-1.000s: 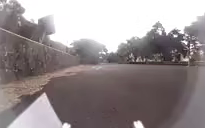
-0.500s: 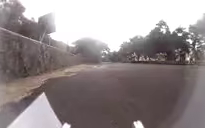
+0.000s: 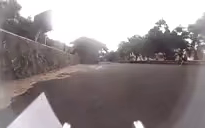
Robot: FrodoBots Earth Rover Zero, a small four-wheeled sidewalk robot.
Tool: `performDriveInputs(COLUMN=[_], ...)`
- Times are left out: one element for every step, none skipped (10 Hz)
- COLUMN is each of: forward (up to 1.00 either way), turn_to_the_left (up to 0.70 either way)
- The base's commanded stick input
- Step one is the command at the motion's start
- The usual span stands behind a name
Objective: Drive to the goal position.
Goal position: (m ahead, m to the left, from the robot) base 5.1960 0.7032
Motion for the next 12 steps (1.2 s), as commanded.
performDriveInputs(forward=[1.0, 1.0, 1.0, 1.0, 1.0, 1.0, 1.0, 1.0, 1.0, 1.0, 1.0, 1.0], turn_to_the_left=[-0.07, -0.01, -0.15, -0.07, -0.22, -0.18, -0.15, 0.0, 0.0, 0.0, -0.21, -0.21])
